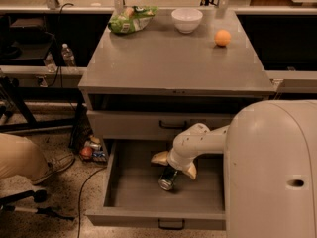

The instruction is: Pick green can from middle drawer and place on counter

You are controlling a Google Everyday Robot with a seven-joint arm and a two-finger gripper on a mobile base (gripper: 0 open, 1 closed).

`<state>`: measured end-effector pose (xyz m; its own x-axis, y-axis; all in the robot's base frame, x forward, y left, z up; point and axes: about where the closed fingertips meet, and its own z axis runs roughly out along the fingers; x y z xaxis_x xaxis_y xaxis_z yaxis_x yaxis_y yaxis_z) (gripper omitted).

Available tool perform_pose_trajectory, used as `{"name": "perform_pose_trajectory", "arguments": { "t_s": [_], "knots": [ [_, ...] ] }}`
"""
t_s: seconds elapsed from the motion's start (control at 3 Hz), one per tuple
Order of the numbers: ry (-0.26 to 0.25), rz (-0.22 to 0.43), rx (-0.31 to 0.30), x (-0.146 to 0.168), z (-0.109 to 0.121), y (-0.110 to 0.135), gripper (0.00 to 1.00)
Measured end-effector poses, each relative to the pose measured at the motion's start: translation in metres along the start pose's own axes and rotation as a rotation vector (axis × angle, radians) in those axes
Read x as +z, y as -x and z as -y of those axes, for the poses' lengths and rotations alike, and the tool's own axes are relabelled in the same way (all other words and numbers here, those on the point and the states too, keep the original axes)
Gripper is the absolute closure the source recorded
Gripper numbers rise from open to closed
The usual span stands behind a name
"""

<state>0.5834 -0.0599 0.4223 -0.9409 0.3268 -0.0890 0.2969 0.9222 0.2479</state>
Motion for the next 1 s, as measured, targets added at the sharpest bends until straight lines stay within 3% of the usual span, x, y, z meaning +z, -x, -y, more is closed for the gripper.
{"name": "perform_pose_trajectory", "arguments": {
  "t_s": [1.0],
  "knots": [
    [0.067,0.046,0.073,0.031,0.013,0.002,0.00]
  ]
}}
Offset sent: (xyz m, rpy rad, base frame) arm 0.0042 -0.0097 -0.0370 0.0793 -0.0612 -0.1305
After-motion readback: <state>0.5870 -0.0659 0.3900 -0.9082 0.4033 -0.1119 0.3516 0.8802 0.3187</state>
